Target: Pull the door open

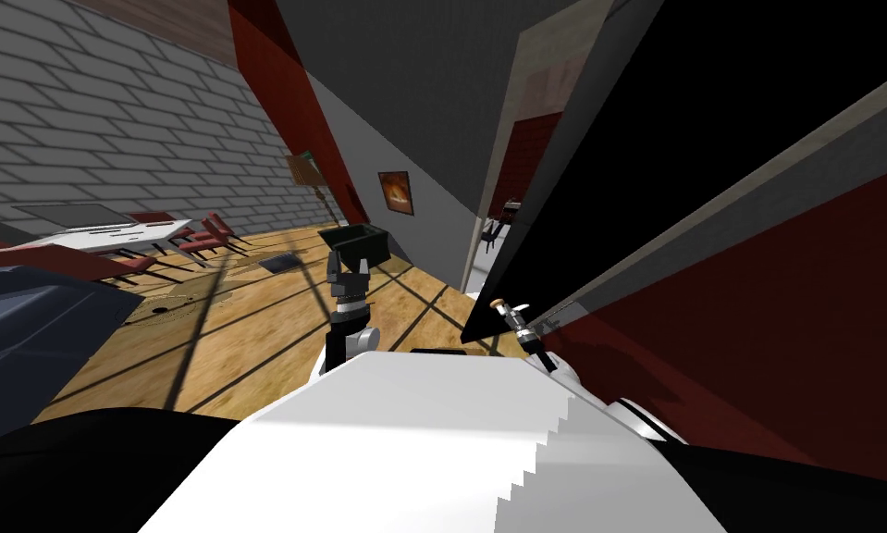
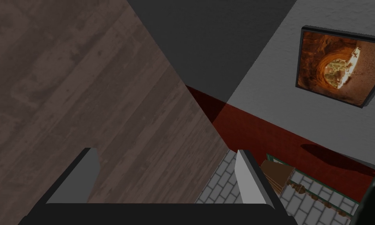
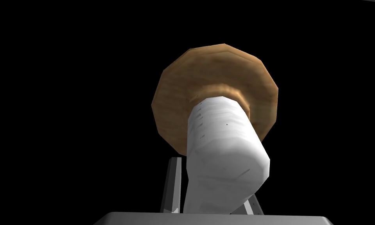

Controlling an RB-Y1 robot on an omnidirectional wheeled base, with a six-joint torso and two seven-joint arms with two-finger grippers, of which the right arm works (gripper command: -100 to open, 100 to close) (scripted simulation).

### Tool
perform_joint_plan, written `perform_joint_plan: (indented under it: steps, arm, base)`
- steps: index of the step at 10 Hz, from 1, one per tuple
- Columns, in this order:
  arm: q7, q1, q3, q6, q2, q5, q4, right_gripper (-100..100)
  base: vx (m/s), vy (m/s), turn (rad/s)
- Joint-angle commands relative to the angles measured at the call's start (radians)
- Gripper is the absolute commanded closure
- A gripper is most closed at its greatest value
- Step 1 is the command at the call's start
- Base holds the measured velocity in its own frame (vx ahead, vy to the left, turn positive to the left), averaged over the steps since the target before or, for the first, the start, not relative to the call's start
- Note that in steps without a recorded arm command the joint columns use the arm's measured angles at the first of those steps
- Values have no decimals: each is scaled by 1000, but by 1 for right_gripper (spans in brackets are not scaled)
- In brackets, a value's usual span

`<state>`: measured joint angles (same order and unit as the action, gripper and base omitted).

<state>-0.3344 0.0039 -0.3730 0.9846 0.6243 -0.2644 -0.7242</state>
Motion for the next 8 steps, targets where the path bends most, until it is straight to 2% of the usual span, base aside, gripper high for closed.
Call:
perform_joint_plan:
  steps: [1,2,3,5,7,8]
  arm:
    - [-3,-16,-17,-5,-30,29,13,100]
    - [-6,-34,-14,-17,-42,48,15,100]
    - [-6,-34,-14,-17,-42,48,15,100]
    - [-13,-68,-8,-41,-63,84,19,100]
    - [-16,-83,-5,-51,-73,99,20,100]
    - [-20,-102,-2,-64,-85,119,22,100]
  base:
    - [-106,-72,15]
    - [-124,-85,4]
    - [-106,-75,14]
    - [-134,-84,6]
    - [-102,-103,8]
    - [-86,-110,5]
